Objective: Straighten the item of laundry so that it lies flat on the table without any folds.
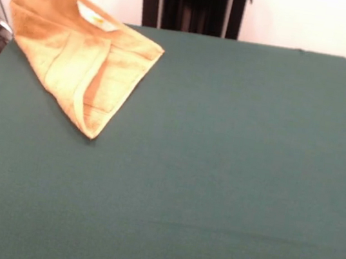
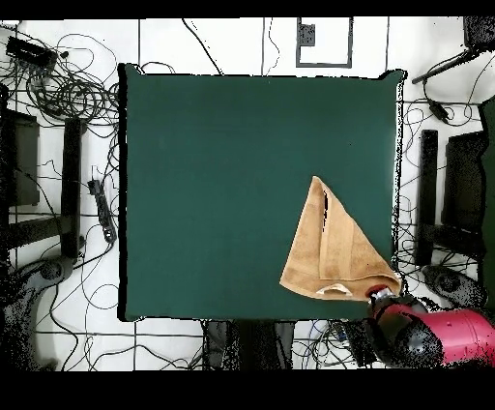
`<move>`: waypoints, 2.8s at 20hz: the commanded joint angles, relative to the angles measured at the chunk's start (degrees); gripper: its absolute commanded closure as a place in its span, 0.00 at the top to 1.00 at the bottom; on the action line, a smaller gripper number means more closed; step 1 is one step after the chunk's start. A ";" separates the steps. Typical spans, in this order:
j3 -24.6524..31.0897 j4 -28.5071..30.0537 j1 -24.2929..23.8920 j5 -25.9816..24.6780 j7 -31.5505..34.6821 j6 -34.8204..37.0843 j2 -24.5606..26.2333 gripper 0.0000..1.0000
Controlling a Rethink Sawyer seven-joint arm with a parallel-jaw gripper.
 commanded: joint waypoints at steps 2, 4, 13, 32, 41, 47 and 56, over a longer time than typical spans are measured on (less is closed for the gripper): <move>-7.00 12.43 2.87 -2.18 19.18 -8.71 -4.77 0.00; -9.77 14.60 4.19 -4.31 21.91 -11.21 -5.99 0.00; -17.13 13.46 8.55 -6.56 21.14 -14.70 -3.66 0.00; -26.15 4.59 16.93 -5.53 20.12 -20.49 5.12 0.00; -27.57 2.62 19.67 -2.62 21.47 -23.78 5.53 0.00; -27.61 1.78 20.03 0.59 20.28 -23.94 5.57 0.00; -29.74 0.59 20.81 6.79 23.22 -24.27 6.47 0.00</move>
